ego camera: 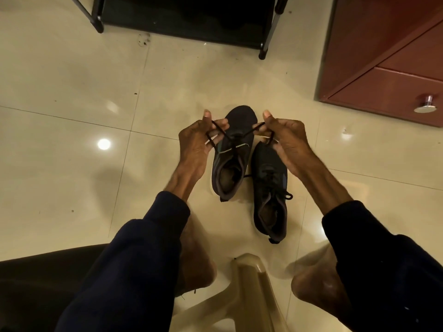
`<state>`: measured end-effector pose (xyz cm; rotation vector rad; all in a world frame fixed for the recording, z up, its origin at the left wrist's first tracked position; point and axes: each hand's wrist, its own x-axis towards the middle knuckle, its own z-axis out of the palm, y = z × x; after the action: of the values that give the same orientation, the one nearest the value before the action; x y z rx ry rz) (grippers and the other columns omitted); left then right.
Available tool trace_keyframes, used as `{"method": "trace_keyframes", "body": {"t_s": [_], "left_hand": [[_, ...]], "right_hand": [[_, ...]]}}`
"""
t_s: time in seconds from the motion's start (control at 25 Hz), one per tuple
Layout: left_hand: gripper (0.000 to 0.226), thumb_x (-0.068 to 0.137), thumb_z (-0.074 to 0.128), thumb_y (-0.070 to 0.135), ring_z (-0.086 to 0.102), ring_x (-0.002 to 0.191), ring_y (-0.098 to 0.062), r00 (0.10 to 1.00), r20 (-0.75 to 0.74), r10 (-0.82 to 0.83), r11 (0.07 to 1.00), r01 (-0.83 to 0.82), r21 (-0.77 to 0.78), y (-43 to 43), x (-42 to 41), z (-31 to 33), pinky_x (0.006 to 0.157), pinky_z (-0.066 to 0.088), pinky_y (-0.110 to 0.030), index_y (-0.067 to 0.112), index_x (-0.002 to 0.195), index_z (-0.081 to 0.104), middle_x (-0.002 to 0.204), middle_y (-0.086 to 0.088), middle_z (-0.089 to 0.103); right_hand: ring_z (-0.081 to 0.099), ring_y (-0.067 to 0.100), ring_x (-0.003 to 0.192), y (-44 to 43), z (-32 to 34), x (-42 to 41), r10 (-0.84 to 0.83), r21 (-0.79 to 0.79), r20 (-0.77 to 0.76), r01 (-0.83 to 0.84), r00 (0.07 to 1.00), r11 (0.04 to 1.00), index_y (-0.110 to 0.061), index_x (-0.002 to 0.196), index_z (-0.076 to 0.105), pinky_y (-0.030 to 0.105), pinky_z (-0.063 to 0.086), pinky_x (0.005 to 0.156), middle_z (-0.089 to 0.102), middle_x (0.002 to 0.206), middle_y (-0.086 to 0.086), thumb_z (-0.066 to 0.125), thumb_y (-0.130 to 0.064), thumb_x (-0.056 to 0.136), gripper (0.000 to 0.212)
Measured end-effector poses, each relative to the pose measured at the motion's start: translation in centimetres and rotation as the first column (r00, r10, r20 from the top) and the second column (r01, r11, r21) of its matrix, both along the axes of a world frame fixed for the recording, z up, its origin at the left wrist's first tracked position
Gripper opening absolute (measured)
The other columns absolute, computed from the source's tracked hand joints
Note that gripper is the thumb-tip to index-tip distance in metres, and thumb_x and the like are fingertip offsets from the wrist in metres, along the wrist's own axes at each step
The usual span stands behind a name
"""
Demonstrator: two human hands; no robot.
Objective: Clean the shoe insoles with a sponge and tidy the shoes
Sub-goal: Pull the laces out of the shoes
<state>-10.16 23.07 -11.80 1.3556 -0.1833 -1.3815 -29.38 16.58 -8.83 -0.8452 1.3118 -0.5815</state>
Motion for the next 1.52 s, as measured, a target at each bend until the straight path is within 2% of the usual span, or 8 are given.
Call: {"method": "trace_keyframes", "body": {"t_s": [0.2, 0.4, 0.68, 0.84, 1.04, 1.16, 1.32, 1.52], "left_hand": [[0.029, 0.106, 0.054, 0.031, 0.063, 0.069, -0.024, 0.962, -0.226, 0.151, 0.988, -0.153, 0.009, -0.5, -1.2, -0.2, 0.072, 0.058, -0.036, 0.009, 0.088, 0.062, 0.083, -0.010, 0.065], [0.023, 0.108, 0.047, 0.009, 0.057, 0.073, -0.013, 0.978, 0.137, -0.156, 0.985, 0.165, -0.052, 0.0, -1.4, -2.6, 0.076, 0.051, -0.031, 0.007, 0.108, 0.070, 0.090, -0.002, 0.070], [0.014, 0.083, 0.079, -0.005, 0.074, 0.073, -0.021, 0.940, 0.230, -0.253, 0.966, 0.260, -0.001, 0.0, -0.6, -2.4, 0.075, 0.059, -0.029, 0.001, 0.095, 0.074, 0.085, -0.014, 0.077], [0.024, 0.078, 0.081, -0.009, 0.075, 0.076, -0.019, 0.924, 0.283, -0.258, 0.964, 0.266, 0.011, -0.6, -0.4, -2.2, 0.072, 0.059, -0.026, 0.005, 0.093, 0.069, 0.091, -0.014, 0.076], [0.049, 0.080, 0.080, -0.007, 0.073, 0.076, -0.010, 0.850, 0.308, -0.428, 0.901, 0.429, 0.066, -1.5, 0.1, -2.1, 0.073, 0.058, -0.021, 0.004, 0.127, 0.067, 0.111, -0.019, 0.069], [0.034, 0.083, 0.078, -0.007, 0.075, 0.075, -0.018, 0.805, 0.351, -0.479, 0.864, 0.503, 0.028, -1.7, 0.1, -1.9, 0.076, 0.059, -0.024, -0.002, 0.116, 0.072, 0.102, -0.020, 0.072], [0.018, 0.080, 0.082, -0.004, 0.073, 0.062, -0.015, 0.890, 0.362, -0.277, 0.961, 0.256, 0.104, -1.6, -0.9, -1.9, 0.066, 0.058, -0.021, -0.010, 0.096, 0.074, 0.075, -0.013, 0.075], [0.014, 0.078, 0.087, 0.004, 0.071, 0.059, -0.016, 0.942, 0.281, -0.184, 0.964, 0.117, 0.238, -1.7, -1.6, -2.2, 0.061, 0.056, -0.022, 0.000, 0.088, 0.078, 0.069, -0.009, 0.075]], "right_hand": [[0.070, 0.033, 0.091, 1.3, -2.8, 2.1, -0.533, 0.399, 0.483, 0.367, 0.695, 0.840, -0.005, 0.085, 0.062, 0.044, 0.059, 0.089, 0.069, 0.088, 0.017, 0.057, -0.027, 0.104, 0.029], [0.058, 0.011, 0.074, 1.4, -5.1, 3.7, -0.081, -0.042, 0.043, 0.083, 0.996, 0.996, -0.003, 0.112, 0.071, 0.025, 0.048, 0.068, 0.068, 0.087, 0.005, 0.049, -0.003, 0.104, 0.023], [0.072, 0.010, 0.066, 0.8, -4.5, 3.5, 0.001, -0.176, -0.290, -0.055, 0.957, 0.983, -0.005, 0.102, 0.073, 0.021, 0.055, 0.061, 0.076, 0.080, 0.003, 0.072, -0.005, 0.092, 0.010], [0.071, 0.006, 0.070, 0.9, -4.4, 3.5, 0.079, -0.185, -0.391, -0.162, 0.917, 0.969, -0.013, 0.110, 0.054, 0.020, 0.058, 0.065, 0.074, 0.087, -0.001, 0.076, -0.009, 0.090, 0.030], [0.062, -0.004, 0.076, 1.1, -3.2, 3.6, 0.218, -0.262, -0.483, -0.378, 0.848, 0.888, -0.005, 0.112, 0.052, 0.004, 0.045, 0.059, 0.063, 0.096, 0.002, 0.063, 0.004, 0.093, 0.024], [0.056, -0.021, 0.073, 1.2, -2.6, 3.1, 0.358, -0.261, -0.480, -0.521, 0.801, 0.813, 0.004, 0.119, 0.045, 0.001, 0.041, 0.057, 0.060, 0.104, 0.011, 0.053, 0.015, 0.093, 0.030], [0.056, -0.024, 0.077, 1.8, -3.2, 3.0, 0.255, -0.372, -0.485, -0.461, 0.836, 0.806, 0.003, 0.123, 0.043, 0.000, 0.043, 0.063, 0.062, 0.103, 0.012, 0.058, 0.012, 0.094, 0.034], [0.060, -0.009, 0.075, 2.2, -4.7, 3.5, 0.178, -0.466, -0.534, -0.464, 0.826, 0.753, -0.005, 0.107, 0.075, -0.001, 0.044, 0.076, 0.074, 0.095, 0.009, 0.064, 0.001, 0.095, 0.017]]}}
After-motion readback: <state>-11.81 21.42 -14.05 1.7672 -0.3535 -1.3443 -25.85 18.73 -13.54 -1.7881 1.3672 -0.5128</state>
